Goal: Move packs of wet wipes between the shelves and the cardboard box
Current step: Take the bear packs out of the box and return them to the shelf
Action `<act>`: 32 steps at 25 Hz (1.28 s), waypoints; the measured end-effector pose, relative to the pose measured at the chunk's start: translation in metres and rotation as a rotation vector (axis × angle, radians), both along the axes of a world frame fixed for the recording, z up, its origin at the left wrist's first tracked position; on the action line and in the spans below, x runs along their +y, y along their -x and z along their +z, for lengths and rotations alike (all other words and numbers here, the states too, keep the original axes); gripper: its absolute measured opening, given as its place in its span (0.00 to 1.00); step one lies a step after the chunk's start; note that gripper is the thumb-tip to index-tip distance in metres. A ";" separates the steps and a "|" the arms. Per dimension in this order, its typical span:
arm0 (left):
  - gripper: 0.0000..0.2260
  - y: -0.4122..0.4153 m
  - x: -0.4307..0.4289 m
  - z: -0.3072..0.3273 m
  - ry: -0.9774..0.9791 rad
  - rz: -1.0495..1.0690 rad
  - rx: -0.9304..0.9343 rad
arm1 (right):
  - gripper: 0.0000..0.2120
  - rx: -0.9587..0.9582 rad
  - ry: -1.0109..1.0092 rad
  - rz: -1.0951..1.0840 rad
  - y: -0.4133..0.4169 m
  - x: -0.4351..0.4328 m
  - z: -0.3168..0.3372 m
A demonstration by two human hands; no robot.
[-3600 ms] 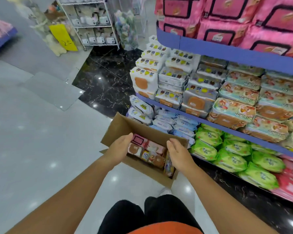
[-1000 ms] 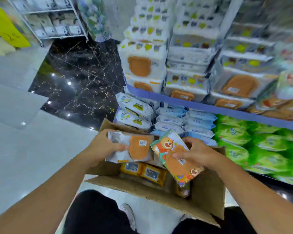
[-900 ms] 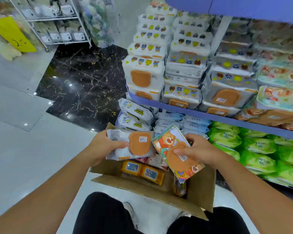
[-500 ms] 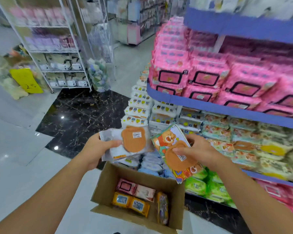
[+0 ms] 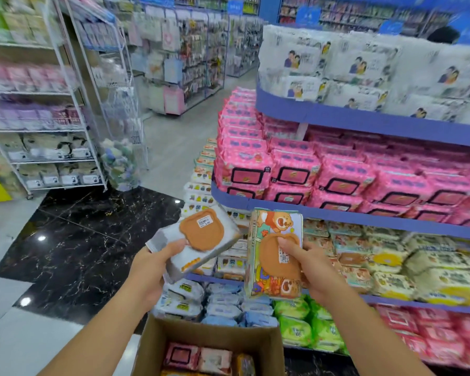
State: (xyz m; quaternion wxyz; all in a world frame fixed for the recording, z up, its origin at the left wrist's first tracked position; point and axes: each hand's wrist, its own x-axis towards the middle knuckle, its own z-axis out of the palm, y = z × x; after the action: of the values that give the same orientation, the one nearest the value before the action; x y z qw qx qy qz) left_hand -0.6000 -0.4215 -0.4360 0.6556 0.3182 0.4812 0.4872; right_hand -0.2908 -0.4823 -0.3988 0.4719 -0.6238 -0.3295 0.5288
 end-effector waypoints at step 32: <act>0.43 -0.112 0.206 -0.227 0.198 -0.175 -0.034 | 0.34 0.045 0.310 -0.513 -0.140 0.233 -0.269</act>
State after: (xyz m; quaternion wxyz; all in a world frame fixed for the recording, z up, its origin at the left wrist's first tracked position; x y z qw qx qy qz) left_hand -0.4882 -0.2156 -0.6633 0.7318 0.2846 0.4862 0.3835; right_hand -0.1509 -0.2490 -0.6679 0.4963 -0.7396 -0.0659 0.4498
